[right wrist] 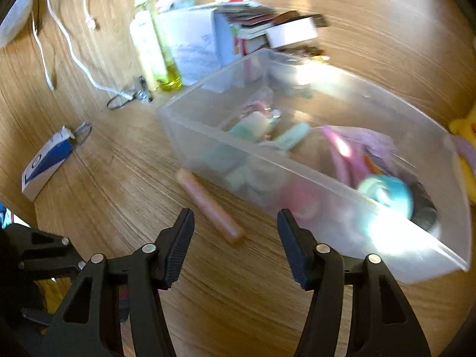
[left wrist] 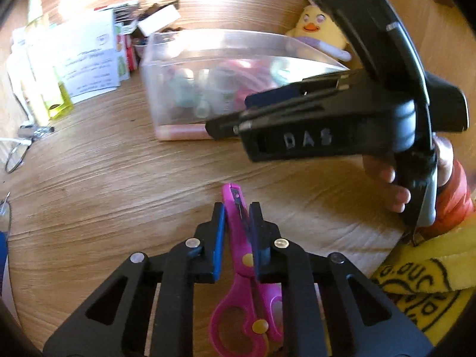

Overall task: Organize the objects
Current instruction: 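Move both grippers back to the desk toward the pink scissors and lip balm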

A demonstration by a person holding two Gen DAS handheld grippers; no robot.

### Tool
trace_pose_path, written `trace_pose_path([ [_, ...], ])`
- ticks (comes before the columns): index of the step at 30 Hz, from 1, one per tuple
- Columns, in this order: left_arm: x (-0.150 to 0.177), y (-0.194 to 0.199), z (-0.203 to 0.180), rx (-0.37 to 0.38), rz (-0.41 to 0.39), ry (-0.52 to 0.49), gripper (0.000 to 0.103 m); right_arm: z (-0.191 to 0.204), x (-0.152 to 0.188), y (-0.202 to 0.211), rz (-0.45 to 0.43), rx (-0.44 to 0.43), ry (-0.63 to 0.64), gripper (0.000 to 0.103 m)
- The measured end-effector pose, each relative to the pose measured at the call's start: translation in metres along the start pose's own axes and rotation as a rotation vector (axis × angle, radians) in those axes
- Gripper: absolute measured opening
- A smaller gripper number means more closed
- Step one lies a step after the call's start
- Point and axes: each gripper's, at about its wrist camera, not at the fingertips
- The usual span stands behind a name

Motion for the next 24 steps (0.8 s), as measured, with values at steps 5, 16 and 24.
trace_pose_path([
  [5,0.000,0.002,0.016,-0.018,-0.009,0.027,0.015,0.009,-0.003,-0.015,0.028,0.006,0.032,0.027],
  [16,-0.004,-0.002,0.012,-0.008,-0.012,0.025,0.015,-0.006,0.034,0.013,0.053,-0.043,-0.037,0.015],
  [24,0.001,0.003,0.009,-0.044,0.007,0.017,0.034,-0.014,0.045,0.028,0.042,-0.063,-0.094,0.018],
])
Point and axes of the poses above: each gripper's, at about its wrist camera, not at the fingertips, and y roughly against the way its jaws point, z to its left, x to its underside, and after that the axes turned 2 degrees about x, right-handed
